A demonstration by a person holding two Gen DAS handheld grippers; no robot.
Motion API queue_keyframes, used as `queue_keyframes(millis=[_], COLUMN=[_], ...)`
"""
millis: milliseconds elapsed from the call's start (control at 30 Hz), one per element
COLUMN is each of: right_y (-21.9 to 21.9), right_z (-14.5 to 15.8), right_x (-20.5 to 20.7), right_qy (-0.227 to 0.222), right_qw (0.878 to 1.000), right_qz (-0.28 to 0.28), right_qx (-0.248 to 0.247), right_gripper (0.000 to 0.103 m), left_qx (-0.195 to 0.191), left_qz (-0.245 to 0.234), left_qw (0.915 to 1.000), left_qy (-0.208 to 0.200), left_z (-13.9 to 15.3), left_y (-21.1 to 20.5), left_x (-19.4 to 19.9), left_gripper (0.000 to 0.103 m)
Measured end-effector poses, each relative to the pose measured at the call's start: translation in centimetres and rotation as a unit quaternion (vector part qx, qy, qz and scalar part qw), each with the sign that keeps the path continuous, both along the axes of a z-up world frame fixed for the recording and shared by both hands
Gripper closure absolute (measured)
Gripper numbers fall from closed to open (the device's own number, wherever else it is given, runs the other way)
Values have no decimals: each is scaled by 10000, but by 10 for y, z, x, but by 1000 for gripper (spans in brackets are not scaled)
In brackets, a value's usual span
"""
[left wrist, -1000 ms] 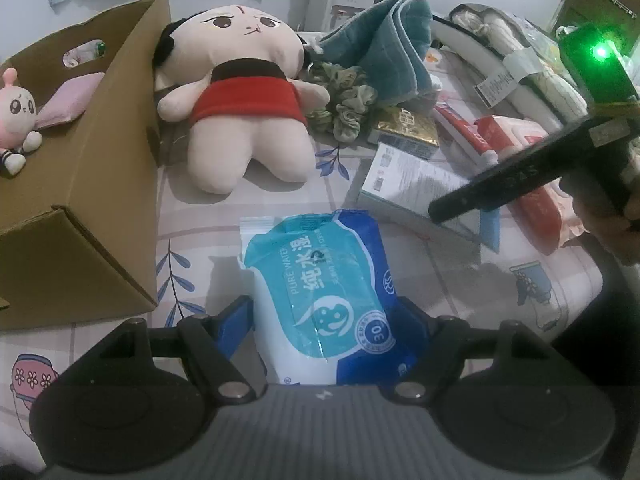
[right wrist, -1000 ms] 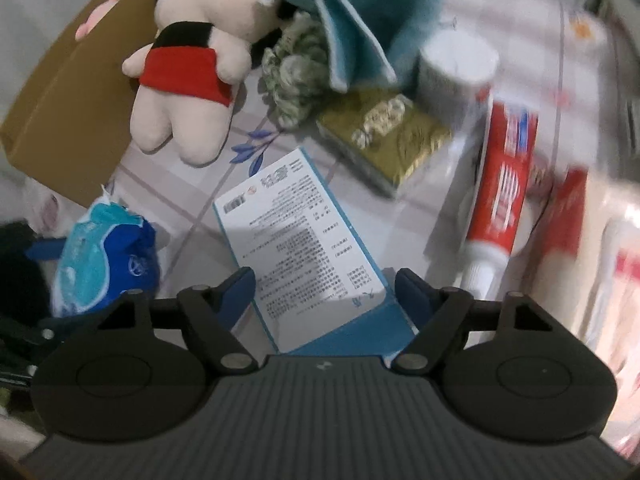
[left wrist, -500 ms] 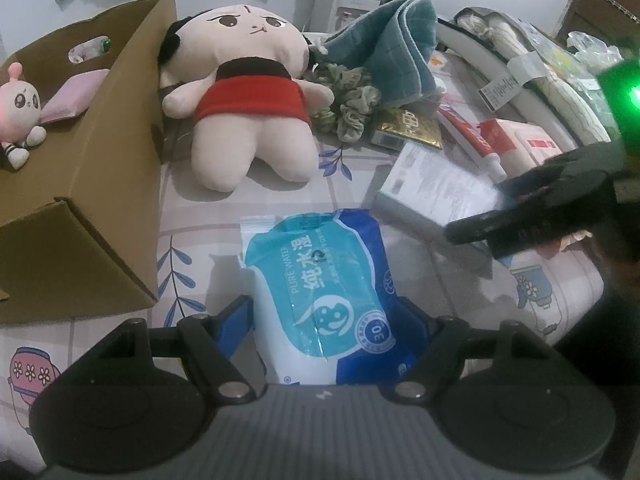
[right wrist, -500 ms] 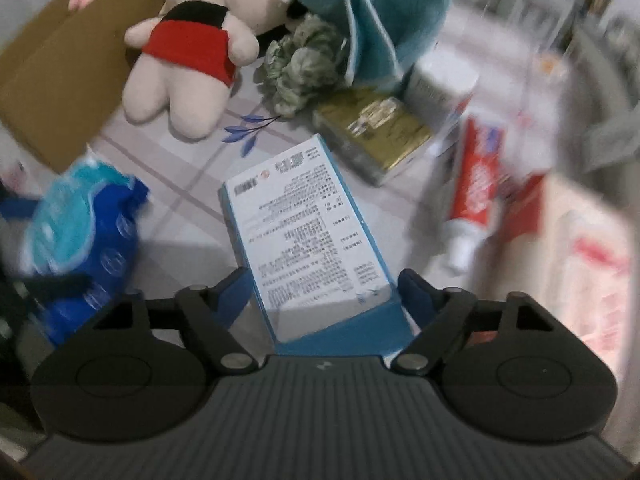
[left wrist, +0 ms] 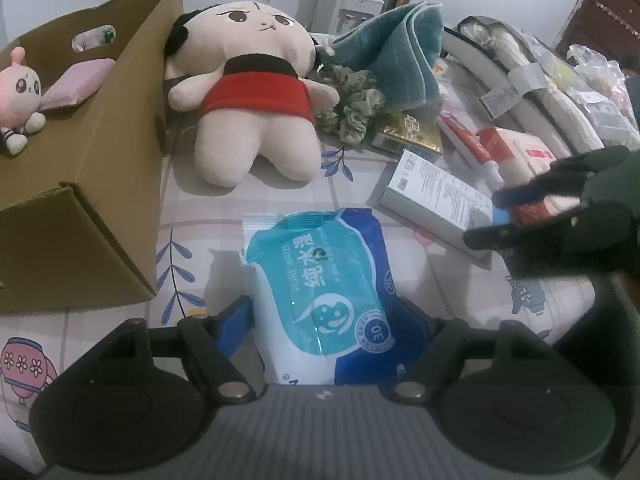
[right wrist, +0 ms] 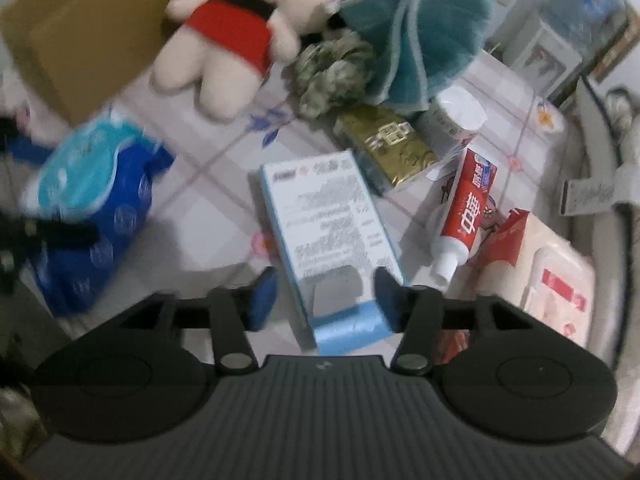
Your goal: Organize soft objects
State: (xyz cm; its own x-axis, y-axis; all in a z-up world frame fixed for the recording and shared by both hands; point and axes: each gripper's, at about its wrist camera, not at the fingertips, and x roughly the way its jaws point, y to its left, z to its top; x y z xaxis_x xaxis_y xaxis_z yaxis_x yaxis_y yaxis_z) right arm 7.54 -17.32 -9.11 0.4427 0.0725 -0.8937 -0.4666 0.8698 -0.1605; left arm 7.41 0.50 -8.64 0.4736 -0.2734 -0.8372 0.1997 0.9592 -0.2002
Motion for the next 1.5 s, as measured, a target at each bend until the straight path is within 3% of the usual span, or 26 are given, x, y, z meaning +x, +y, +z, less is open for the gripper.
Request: queue_keyframes(millis=[33,100,300,333,400,467,500,700,767,833,933,1033,1100,1167,1433,1500], right_y=[-3,-5,19,20,17,8,2,-23,-35,-50,-70,-88,-99,-105,-119,-125], right_z=[2,4,-28,-32,-34,-34,-32,-27,-23,-24,-34,-57,-63,-59,-43,-45], right_x=[4,9,2,3,8,18,21,21,19,15,7,-3,-9,-15,-35,-40], right_qy=[0,-42,-87,-187,-193,56,99,252,536,918,1662,2354,2370,2231,1655,1630], right_qw=[9999,9996,9946,9940,9950,9985,9994,9957,9838,9599,9011,8350,8176,8157,8445,8357], right_qz=[-28,61,866,903,845,527,342,-458,-764,-1156,-1652,-2314,-2553,-2702,-2932,-3024], right_qx=[143,270,-559,-594,-491,-137,13,767,1527,2385,3649,4403,4585,4603,4166,4286], right_gripper=[27,22,17,7,6,10,24,26,26,26,26,25,26,25,25,25], left_qx=[-16,-41,-122,-122,-116,-115,-117,-125,-108,-86,-65,-65,-59,-30,-9,-4], left_qz=[4,1,5,2,-6,-10,-10,1,-2,-9,-14,-9,-7,-15,-27,-29], left_qw=[10000,10000,9999,9999,9999,9999,9999,9999,9999,10000,10000,9999,9999,10000,9999,9999], left_qy=[7,10,37,35,37,39,48,54,48,48,56,77,87,93,101,102], left_z=[0,0,-1,-1,-1,-1,-1,-2,-2,-2,-2,-2,-2,-2,-3,-3], left_y=[1,1,3,3,3,3,3,3,2,2,1,1,1,0,0,0], left_x=[0,0,1,1,1,1,1,1,1,1,2,2,3,3,3,4], left_gripper=[26,26,25,25,25,25,25,25,25,25,25,25,24,24,24,24])
